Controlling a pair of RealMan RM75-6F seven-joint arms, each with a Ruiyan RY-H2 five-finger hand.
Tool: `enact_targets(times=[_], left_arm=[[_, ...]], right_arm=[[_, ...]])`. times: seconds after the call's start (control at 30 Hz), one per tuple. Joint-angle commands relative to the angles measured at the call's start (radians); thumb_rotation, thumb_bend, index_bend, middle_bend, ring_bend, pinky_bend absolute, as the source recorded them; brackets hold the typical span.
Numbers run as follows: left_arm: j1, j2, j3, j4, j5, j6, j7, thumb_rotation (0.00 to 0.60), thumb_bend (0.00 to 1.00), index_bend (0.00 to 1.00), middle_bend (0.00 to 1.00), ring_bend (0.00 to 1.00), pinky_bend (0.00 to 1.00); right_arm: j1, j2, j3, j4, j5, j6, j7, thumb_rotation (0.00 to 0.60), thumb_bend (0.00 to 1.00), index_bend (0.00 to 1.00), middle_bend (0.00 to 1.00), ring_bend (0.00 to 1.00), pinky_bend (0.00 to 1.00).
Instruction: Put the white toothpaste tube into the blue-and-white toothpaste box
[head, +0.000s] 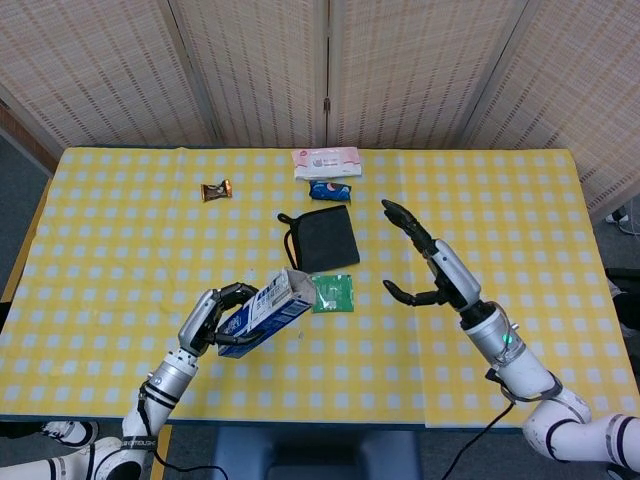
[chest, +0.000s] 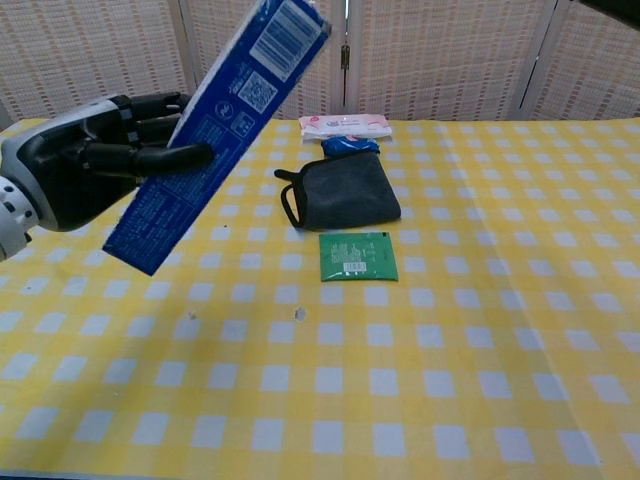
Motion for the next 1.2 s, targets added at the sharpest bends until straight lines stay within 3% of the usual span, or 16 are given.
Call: enact_targets(times=[0.03,0.2,0.33,0.47,0.53,0.63,0.87,1.2], left_arm=[[0.014,0.002,0.033,0.06,0.021,0.017,0.042,0.6,0.22,0.55,0.51,0.42,0.47],[0.024,-0.012,0.071,0.144,0.047,0.027,0.082,0.6,0.22,0.55,0.51,0.42,0.47],[0.028,-0.018,0.092,0.191,0.058,0.027,0.069,0.6,0.22,0.55,0.51,0.42,0.47],[0.035,-0.02,0.106,0.235,0.064,0.03,0.055,0.6,0.22,0.55,0.51,0.42,0.47],[0.04,-0.026,0.114,0.259,0.069,0.038,0.048,0.6,0.22,0.55,0.51,0.42,0.47],[0.046,-0.038,0.131,0.301,0.085,0.048,0.053,0.6,0.22,0.55,0.51,0.42,0.47],[0.063,-0.094,0.201,0.442,0.138,0.058,0.156,0.6,0.22,0.55,0.51,0.42,0.47],[0.063,-0.217,0.241,0.665,0.176,0.056,0.221,0.6,0.22,0.54,0.51,0.41,0.45]], right_arm=[[-0.066,0.085,-0.057,0.002,-0.009,0.019,-0.095,0.6,0.4,0.0,0.0,0.0,0.0],[-0.135,0.166,-0.119,0.002,-0.02,0.037,-0.238,0.6,0.4,0.0,0.0,0.0,0.0],[-0.221,0.236,-0.167,-0.035,0.062,0.042,-0.564,0.6,0.4,0.0,0.0,0.0,0.0],[-0.265,0.325,-0.222,-0.119,0.217,-0.04,-0.882,0.6,0.4,0.0,0.0,0.0,0.0],[-0.283,0.327,-0.229,-0.157,0.313,-0.035,-1.06,0.6,0.4,0.0,0.0,0.0,0.0],[-0.312,0.286,-0.225,-0.189,0.404,0.018,-1.221,0.6,0.4,0.0,0.0,0.0,0.0],[-0.381,0.193,-0.22,-0.161,0.386,0.115,-1.263,0.6,0.4,0.0,0.0,0.0,0.0],[-0.414,0.181,-0.221,-0.161,0.314,0.129,-1.276,0.6,0.4,0.0,0.0,0.0,0.0]])
